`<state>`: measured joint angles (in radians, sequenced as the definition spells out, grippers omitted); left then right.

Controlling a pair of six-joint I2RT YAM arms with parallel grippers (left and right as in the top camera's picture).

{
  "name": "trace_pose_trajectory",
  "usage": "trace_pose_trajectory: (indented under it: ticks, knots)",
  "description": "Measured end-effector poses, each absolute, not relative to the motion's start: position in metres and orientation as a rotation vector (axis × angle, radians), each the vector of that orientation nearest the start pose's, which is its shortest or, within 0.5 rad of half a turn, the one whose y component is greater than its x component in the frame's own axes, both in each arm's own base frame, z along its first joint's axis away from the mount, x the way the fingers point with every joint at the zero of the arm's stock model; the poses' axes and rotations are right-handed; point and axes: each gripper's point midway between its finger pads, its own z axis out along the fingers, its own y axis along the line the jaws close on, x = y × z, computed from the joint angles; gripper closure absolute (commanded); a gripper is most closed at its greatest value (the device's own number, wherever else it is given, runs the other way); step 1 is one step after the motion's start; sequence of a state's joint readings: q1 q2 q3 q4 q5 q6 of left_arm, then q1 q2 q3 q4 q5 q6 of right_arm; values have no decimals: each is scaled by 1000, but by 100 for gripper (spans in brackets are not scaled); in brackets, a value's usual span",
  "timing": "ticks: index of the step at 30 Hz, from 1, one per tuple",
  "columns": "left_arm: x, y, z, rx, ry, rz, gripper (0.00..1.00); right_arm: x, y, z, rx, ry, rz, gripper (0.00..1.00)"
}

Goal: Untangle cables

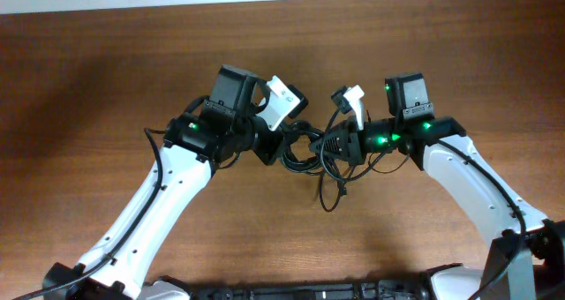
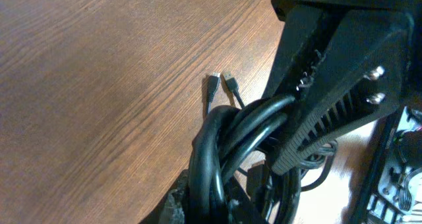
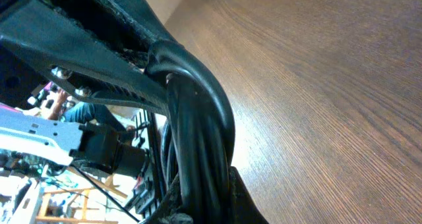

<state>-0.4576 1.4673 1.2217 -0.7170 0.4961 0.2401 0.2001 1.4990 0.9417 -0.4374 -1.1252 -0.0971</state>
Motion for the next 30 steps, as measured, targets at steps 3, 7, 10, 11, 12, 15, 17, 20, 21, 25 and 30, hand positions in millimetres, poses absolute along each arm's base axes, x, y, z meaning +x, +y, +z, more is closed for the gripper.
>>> trace_pose_trajectory:
  ticks: [3, 7, 10, 11, 12, 15, 17, 20, 21, 25, 30]
  knots:
    - [294, -244, 194, 952, 2329, -814, 1, 321, 189, 176, -477, 2213, 1422, 96]
    - [313, -257, 180, 587, 2499, -964, 1, 343, 172, 164, -124, 2354, 1362, 96]
    - [330, -268, 133, 185, 2712, -1065, 41, 348, 168, 160, 18, 2396, 1355, 96]
    - [333, -270, 121, 55, 2764, -1086, 65, 348, 167, 158, 38, 2405, 1354, 96]
    - [335, -273, 116, -54, 2793, -1109, 95, 347, 168, 157, 53, 2416, 1357, 96]
    - [348, -288, 129, -114, 2719, -1201, 100, 348, 167, 156, 64, 2418, 1351, 96]
    - [352, -290, 133, -129, 2698, -1215, 100, 349, 166, 155, 67, 2418, 1348, 96]
    - [350, -289, 131, -29, 2686, -1195, 100, 340, 166, 150, 44, 2453, 1343, 79]
    - [348, -288, 131, 54, 2675, -1193, 100, 334, 167, 147, 23, 2474, 1348, 67]
    - [338, -250, 132, 224, 2699, -1067, 100, 324, 164, 143, -52, 2488, 1349, 51]
    - [303, -216, 180, 791, 2476, -820, 100, 321, 142, 185, -315, 2185, 1514, 25]
